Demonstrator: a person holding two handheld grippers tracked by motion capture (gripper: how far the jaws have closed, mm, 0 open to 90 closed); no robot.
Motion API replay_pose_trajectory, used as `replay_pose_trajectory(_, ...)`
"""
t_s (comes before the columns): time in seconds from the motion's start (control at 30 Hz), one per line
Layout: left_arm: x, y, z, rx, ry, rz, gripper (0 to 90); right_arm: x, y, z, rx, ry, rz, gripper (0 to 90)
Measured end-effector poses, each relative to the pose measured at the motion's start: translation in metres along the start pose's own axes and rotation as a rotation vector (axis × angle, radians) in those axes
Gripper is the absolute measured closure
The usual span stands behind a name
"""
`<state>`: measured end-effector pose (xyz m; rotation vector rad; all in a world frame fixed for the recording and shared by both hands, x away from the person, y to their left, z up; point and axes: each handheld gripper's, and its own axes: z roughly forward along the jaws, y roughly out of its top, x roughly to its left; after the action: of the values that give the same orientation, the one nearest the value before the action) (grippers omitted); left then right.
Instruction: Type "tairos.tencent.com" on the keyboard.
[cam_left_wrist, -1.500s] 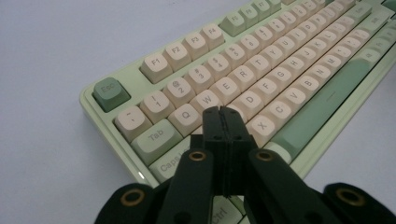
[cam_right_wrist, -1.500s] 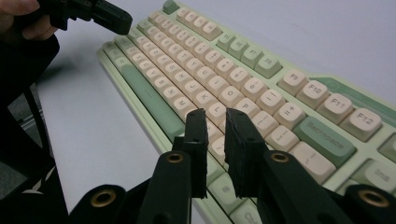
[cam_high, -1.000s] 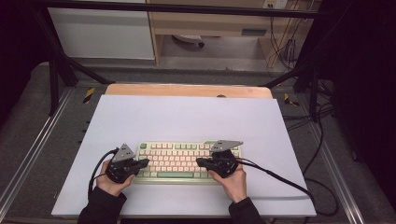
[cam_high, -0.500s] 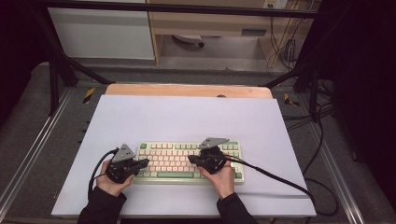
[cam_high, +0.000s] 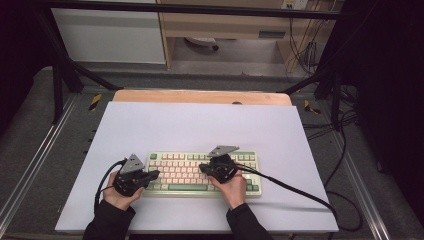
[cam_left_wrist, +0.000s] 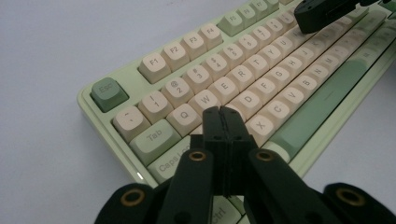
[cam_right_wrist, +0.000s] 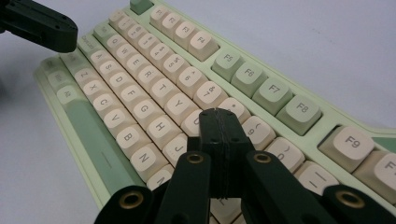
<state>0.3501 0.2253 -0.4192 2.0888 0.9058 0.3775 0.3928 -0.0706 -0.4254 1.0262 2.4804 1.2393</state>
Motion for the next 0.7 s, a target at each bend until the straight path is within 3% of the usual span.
replay_pose_trajectory(0.7,-0.0006,0.0000,0.0001,0.001,-0.001,0.003,90.0,0.0001,-0.0031,0.0059,0.016,-0.012,-0.009,90.0)
